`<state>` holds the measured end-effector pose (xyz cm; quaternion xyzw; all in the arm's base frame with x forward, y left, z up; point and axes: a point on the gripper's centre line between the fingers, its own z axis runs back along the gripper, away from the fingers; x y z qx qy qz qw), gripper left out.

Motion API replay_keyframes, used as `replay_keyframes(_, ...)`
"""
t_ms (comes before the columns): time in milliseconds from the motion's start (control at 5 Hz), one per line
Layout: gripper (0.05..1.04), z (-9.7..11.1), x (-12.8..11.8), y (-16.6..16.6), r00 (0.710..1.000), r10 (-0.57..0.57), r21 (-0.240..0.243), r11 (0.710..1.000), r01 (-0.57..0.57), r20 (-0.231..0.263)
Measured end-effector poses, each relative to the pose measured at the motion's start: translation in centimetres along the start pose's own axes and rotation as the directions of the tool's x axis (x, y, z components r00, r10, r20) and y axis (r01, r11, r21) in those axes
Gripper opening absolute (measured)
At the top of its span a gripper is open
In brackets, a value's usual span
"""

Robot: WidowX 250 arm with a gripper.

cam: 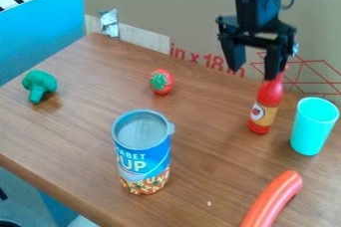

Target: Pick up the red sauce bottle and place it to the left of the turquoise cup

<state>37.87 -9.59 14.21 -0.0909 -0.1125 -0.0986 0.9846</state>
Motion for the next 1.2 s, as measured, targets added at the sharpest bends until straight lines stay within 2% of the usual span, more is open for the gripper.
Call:
replay_keyframes(200,1.002,1.6,-0.2,-0.5,0.999,0.007,0.000,1.000,-0.007,0.043)
replay_keyframes(400,1.002,2.9,-0.6,-0.6,0.998,-0.009,0.006,1.000,0.009,0.054)
replay_keyframes(600,1.002,5.8,-3.3,-0.2,0.999,-0.015,0.158,0.987,0.019,-0.030)
replay_keyframes(800,1.002,8.2,-8.1,1.5,0.993,0.022,0.268,0.963,0.009,-0.112)
replay_keyframes(1000,1.002,8.2,-11.6,4.2,0.994,0.055,0.260,0.965,-0.030,-0.090)
replay_keyframes(1200,1.002,7.7,-12.1,6.2,0.996,0.034,0.182,0.983,-0.017,-0.088)
